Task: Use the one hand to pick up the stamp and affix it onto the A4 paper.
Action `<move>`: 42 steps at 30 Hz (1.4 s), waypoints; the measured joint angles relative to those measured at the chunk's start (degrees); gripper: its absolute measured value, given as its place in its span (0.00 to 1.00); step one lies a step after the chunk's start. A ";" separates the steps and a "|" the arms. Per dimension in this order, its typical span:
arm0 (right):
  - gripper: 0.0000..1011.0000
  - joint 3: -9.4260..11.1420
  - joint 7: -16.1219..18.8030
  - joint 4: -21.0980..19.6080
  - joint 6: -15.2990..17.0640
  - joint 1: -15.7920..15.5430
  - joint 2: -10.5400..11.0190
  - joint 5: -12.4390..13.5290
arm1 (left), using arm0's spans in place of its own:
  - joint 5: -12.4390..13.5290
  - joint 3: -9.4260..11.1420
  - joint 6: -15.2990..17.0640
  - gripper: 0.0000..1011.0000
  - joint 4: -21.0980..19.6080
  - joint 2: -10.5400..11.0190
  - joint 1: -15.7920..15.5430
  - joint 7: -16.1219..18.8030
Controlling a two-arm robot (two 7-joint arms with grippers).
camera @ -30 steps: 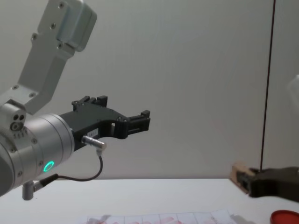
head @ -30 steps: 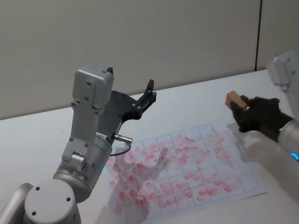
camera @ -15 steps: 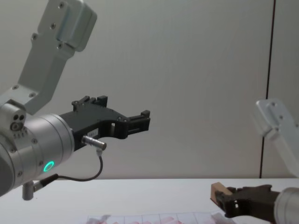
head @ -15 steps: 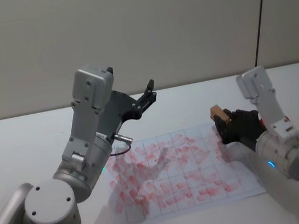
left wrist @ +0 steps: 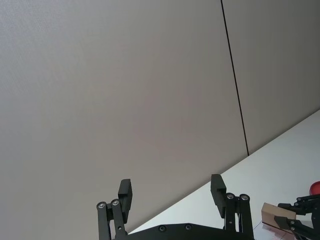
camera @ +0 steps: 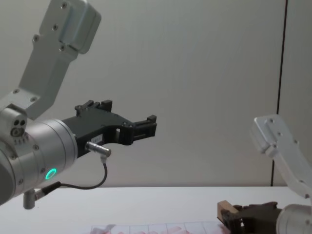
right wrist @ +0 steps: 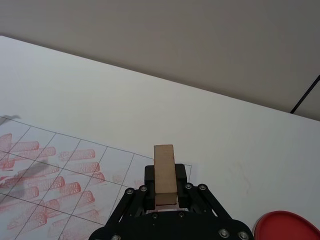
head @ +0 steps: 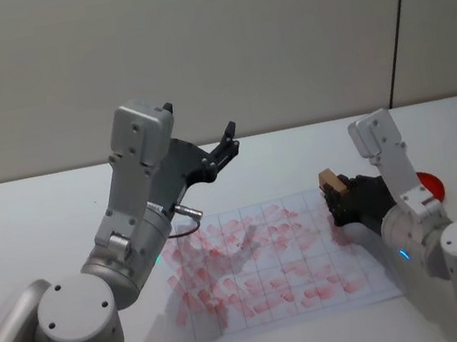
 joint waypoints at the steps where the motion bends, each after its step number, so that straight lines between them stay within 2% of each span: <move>1: 0.22 -0.01 -0.10 0.14 0.10 0.02 -0.03 -0.03 | 0.00 0.00 0.00 0.99 0.00 0.00 0.00 0.00; 14: 0.22 0.14 -1.24 1.45 1.54 0.44 -0.54 -0.01 | 0.00 0.00 0.00 0.99 0.00 0.00 0.00 0.00; 42: 0.22 0.75 -1.61 4.61 6.02 3.01 -2.39 3.50 | 0.00 0.00 0.00 0.99 0.00 0.00 0.00 0.00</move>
